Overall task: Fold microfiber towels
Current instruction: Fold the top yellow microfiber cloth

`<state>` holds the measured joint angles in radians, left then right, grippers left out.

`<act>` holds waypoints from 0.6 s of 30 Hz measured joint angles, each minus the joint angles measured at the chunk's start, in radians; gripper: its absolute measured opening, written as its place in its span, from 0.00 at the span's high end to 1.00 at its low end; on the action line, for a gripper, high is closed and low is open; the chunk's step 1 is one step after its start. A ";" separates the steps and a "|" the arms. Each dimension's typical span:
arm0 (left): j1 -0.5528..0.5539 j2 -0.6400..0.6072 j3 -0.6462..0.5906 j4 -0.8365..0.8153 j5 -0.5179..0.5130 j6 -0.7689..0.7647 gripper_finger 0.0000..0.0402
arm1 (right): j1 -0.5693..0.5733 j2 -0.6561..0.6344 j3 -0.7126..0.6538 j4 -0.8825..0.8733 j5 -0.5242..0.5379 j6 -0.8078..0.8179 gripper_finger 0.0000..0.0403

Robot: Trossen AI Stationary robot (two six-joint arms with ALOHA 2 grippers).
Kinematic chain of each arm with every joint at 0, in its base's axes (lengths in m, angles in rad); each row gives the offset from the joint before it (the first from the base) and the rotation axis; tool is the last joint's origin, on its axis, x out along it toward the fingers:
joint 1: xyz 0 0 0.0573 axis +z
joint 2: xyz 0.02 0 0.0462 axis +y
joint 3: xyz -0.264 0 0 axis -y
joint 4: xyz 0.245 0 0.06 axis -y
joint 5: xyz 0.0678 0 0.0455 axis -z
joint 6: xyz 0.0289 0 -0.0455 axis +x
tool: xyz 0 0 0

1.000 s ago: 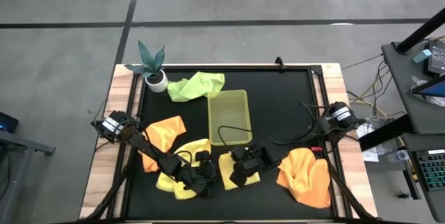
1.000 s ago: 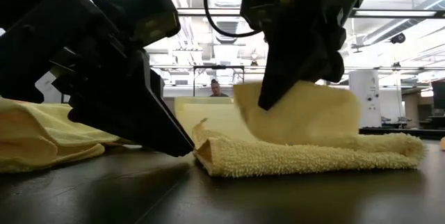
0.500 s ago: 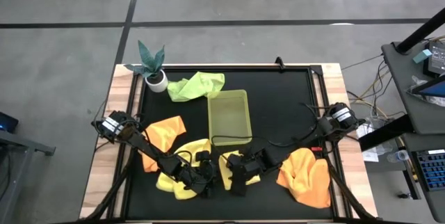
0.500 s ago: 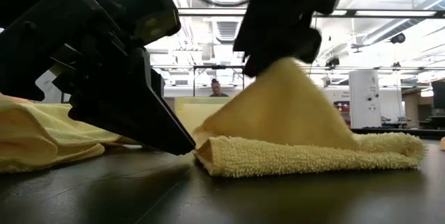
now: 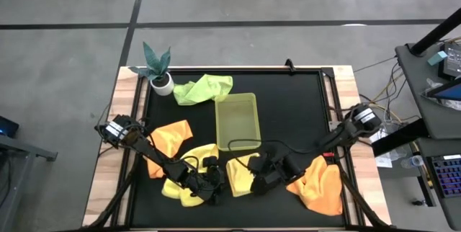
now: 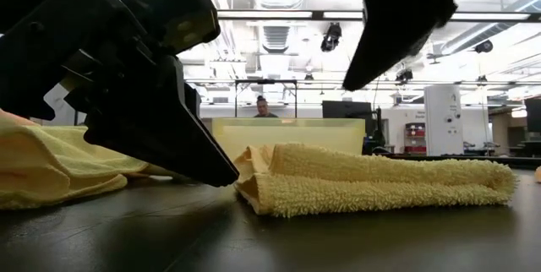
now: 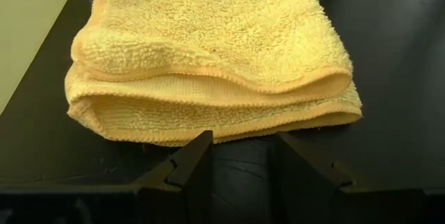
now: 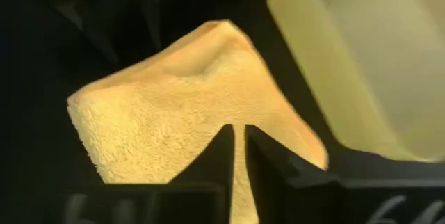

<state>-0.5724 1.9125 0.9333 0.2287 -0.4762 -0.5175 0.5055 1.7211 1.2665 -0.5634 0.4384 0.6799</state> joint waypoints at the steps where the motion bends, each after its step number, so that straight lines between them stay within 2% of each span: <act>1: 0.000 0.000 0.000 0.001 0.000 0.000 0.65 | 0.005 0.011 -0.017 0.039 0.000 -0.022 0.96; 4: 0.000 0.000 0.000 0.001 0.000 0.000 0.65 | 0.021 0.034 -0.064 0.185 -0.004 -0.096 0.97; 11: 0.001 0.000 0.000 0.003 0.000 0.000 0.65 | -0.007 0.087 -0.134 0.448 0.001 -0.109 0.95; 18: 0.002 0.000 0.000 0.002 0.000 -0.001 0.65 | -0.048 0.117 -0.136 0.472 0.004 -0.097 0.79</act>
<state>-0.5709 1.9125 0.9333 0.2303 -0.4763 -0.5181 0.4571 1.8383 1.1304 -0.0914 0.4428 0.5827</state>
